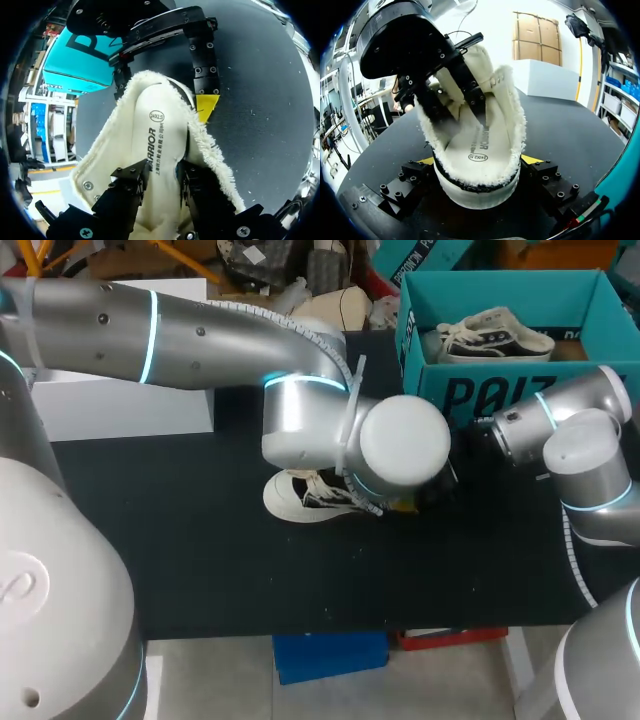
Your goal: Take the shoe out of the shoebox, open the shoe tongue, remove and reinsert the insole, then place the shoe into the shoebox
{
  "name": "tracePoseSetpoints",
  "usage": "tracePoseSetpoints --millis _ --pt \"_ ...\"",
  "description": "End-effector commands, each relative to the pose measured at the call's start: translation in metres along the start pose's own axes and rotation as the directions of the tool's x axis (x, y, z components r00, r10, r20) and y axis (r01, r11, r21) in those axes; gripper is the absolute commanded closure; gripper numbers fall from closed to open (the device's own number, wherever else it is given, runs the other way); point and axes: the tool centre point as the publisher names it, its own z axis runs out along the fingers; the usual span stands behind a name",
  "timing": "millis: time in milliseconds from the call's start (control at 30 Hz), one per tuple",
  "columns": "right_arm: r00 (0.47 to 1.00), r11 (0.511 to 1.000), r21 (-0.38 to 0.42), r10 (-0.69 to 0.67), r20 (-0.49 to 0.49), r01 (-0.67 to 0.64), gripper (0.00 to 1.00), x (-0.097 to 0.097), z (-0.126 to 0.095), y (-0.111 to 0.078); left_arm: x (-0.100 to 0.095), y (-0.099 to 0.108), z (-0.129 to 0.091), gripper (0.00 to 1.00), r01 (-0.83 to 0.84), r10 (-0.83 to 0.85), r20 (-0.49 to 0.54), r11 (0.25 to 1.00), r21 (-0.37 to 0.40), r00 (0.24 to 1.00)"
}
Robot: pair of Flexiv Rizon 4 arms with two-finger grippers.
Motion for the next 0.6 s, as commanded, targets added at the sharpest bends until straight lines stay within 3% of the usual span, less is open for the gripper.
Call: tracePoseSetpoints --millis 33,300,600 --pt "1.000 1.000 0.002 0.004 -0.001 -0.004 1.00 -0.0007 -0.0003 0.0013 0.0042 0.0062 0.0512 0.63 0.016 -0.017 0.337 1.000 0.007 0.941" --pt "1.000 1.000 0.002 0.004 -0.001 -0.004 1.00 -0.0007 -0.0003 0.0013 0.0004 0.0085 0.0457 0.63 0.057 -0.071 0.388 0.997 0.048 0.919" --pt "1.000 1.000 0.002 0.004 -0.001 -0.004 1.00 -0.0007 -0.0003 0.0013 -0.0042 0.0135 0.0449 0.65 0.117 -0.135 0.368 0.991 0.071 0.920"
